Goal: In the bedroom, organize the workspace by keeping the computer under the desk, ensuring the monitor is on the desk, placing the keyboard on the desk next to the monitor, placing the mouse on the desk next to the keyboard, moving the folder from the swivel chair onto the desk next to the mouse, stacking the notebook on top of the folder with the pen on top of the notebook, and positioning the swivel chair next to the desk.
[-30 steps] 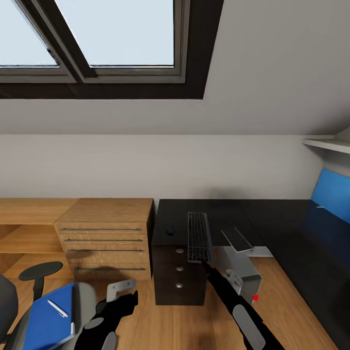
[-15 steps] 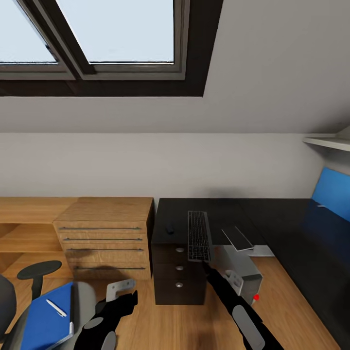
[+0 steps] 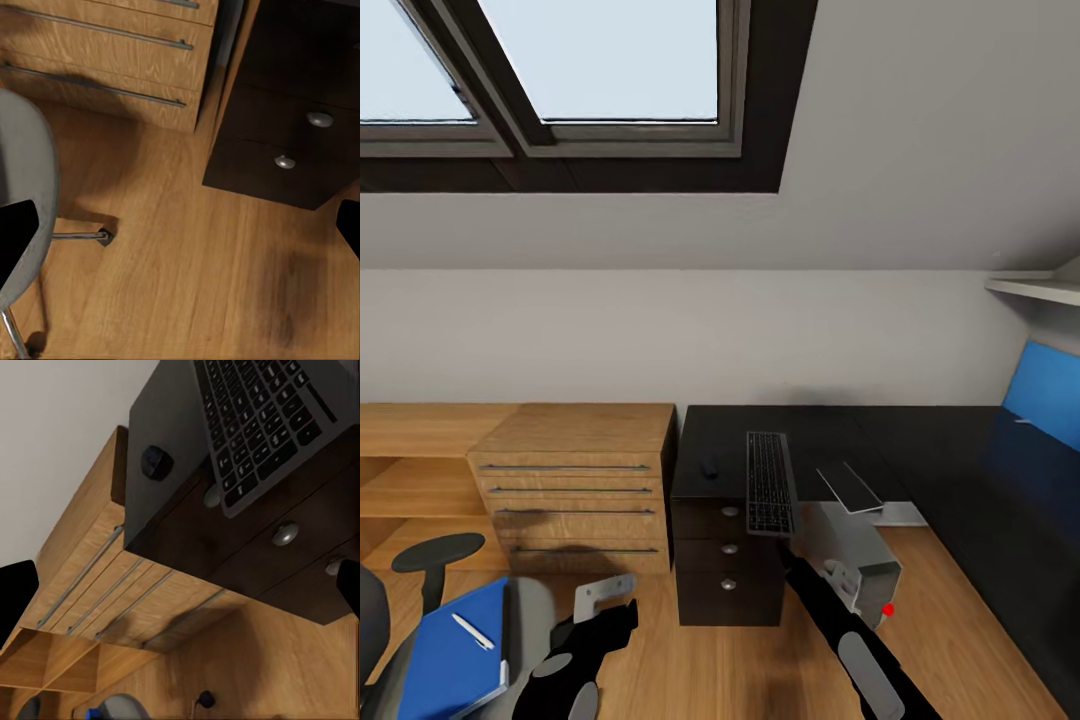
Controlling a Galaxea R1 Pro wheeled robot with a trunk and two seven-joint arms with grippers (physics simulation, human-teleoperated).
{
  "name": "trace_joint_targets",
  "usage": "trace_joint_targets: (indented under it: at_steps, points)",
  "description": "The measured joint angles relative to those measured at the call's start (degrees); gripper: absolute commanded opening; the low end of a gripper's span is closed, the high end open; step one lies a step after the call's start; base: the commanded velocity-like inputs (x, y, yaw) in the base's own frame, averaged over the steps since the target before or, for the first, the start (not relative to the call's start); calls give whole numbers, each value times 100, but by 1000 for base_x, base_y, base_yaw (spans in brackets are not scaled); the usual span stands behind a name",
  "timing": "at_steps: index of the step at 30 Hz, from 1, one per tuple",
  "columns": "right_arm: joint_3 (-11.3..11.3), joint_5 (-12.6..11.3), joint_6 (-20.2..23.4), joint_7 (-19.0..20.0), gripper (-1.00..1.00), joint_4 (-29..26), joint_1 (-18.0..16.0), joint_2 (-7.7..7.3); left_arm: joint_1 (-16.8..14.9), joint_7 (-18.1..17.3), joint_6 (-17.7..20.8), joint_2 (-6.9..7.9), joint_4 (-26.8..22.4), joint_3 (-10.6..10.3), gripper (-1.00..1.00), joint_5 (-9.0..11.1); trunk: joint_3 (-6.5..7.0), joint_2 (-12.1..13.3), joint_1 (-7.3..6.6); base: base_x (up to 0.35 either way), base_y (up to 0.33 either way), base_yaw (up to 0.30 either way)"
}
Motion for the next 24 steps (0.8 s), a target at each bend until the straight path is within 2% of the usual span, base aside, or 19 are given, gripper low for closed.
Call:
trace_joint_targets:
  at_steps: [4, 13, 18, 19, 21, 23, 24]
  points:
    - [-13, 7, -55, -3, 100, 41, 0, -24, 0, 166, -5, -4, 119, -19, 100, 7, -72, -161, 88, 0, 0, 0]
    - [-36, -8, -233, -9, 100, 207, 1, -139, 0, 210, 7, -21, 210, -47, 100, 80, -234, -522, 286, 0, 0, 0]
    - [-72, -86, -243, -6, 100, 325, -7, -141, 0, 241, 2, -182, 306, -204, 100, 219, -324, -723, 396, 0, 0, 0]
    - [-157, -383, -241, -6, 100, 586, -85, -120, 0, 247, 1, -221, 324, -265, 100, 242, -342, -763, 418, 0, 0, 0]
    - [-176, -560, -238, -5, 100, 748, -235, -114, 0, 248, 3, -227, 320, -276, 100, 241, -377, -843, 462, 0, 0, 0]
    - [-198, -931, -232, -3, 100, 1225, -710, -103, 0, 249, 2, -232, 315, -283, 100, 245, -413, -923, 506, 0, 0, 0]
    - [-202, -1029, -231, -1, 100, 1398, -853, -102, 0, 250, 2, -232, 314, -281, 100, 245, -431, -964, 528, 0, 0, 0]
